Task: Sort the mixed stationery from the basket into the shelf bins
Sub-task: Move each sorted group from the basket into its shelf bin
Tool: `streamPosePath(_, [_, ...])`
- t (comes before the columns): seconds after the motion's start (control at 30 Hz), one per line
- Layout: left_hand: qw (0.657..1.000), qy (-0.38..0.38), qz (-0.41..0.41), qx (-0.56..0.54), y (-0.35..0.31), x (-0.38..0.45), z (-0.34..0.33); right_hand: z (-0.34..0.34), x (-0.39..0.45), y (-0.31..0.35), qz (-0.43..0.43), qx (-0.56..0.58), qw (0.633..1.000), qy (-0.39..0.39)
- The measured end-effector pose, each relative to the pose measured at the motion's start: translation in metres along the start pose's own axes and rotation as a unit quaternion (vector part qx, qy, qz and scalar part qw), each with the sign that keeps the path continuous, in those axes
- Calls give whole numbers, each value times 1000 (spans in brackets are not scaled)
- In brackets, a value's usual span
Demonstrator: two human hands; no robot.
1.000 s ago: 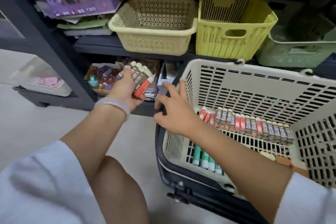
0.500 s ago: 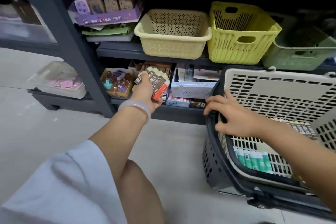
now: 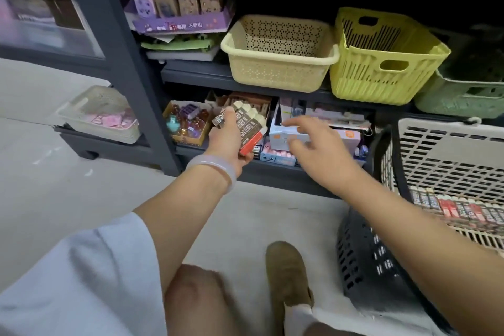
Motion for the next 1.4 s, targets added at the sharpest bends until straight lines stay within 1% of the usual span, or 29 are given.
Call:
streamPosePath(0.03, [1000,5,-4,4,-2,9,-3,-14,14,7,-31,71,997,-11])
streamPosePath(0.1, [999,33,-21,2,-9,27,-13,-38,47,14,-85,204,975,-30])
streamPosePath(0.13, [998,46,-32,-6,-13,35,-20,-48,62,15,-94,249,964,-25])
streamPosePath(0.17, [997,59,-37,-21,-19,41,-26,-56,73,16,-88,271,958,-16])
streamPosePath(0.23, [993,89,-42,-67,-33,44,-42,-62,92,19,-54,283,957,-25])
streamPosePath(0.3, [988,104,-35,-110,-45,38,-52,-61,103,24,-30,279,958,-62])
streamPosePath(0.33, [983,123,-28,-137,-52,35,-57,-59,109,27,-20,273,959,-74])
streamPosePath(0.4, [967,161,-9,-198,-65,25,-65,-53,119,35,-6,259,963,-75])
streamPosePath(0.43, [963,165,-6,-214,-72,21,-67,-49,123,39,5,254,965,-72])
streamPosePath(0.47, [966,148,-12,-211,-79,20,-68,-44,127,43,19,251,966,-65])
streamPosePath(0.5, [974,116,-26,-190,-84,21,-67,-40,131,46,34,246,967,-57])
streamPosePath(0.53, [981,84,-40,-168,-89,22,-65,-34,136,47,49,230,970,-58])
streamPosePath(0.57, [985,56,-54,-154,-94,23,-63,-27,143,44,62,190,977,-73])
streamPosePath(0.6, [986,32,-60,-150,-97,24,-60,-19,151,37,75,110,987,-93])
streamPosePath(0.63, [986,8,-64,-152,-99,26,-56,-13,160,29,92,-9,991,-96])
streamPosePath(0.67, [985,-12,-65,-157,-99,28,-52,-11,168,19,107,-135,982,-74])
streamPosePath(0.7, [985,-27,-66,-158,-100,31,-49,-11,173,10,116,-236,964,-35])
streamPosePath(0.73, [985,-36,-65,-158,-101,35,-47,-12,176,1,121,-301,946,1])
streamPosePath(0.77, [984,-39,-60,-163,-102,40,-46,-15,177,-5,129,-333,934,17])
streamPosePath(0.87, [980,-32,-47,-193,-112,55,-47,-23,176,-16,173,-352,920,-6])
streamPosePath(0.93, [976,-27,-67,-204,-124,67,-50,-24,178,-20,192,-350,917,-26])
streamPosePath(1.03, [974,-37,-105,-195,-143,81,-53,-22,176,-23,203,-329,921,-46])
streamPosePath(1.1, [976,-37,-112,-185,-150,87,-56,-20,173,-22,218,-332,916,-51])
streamPosePath(1.3, [976,-1,-122,-180,-159,91,-60,-14,165,-16,221,-321,920,-54])
streamPosePath(1.4, [977,0,-120,-179,-158,93,-57,-11,161,-14,215,-318,922,-43])
Point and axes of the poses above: each hand's wrist, its own x-axis towards the middle knuckle, its own z-axis out of the back of the hand, y = z × x, the point moved 3 cm from there along x, towards the middle knuckle, and after that the axes turned 9 degrees about -y, right-handed, at the moved point
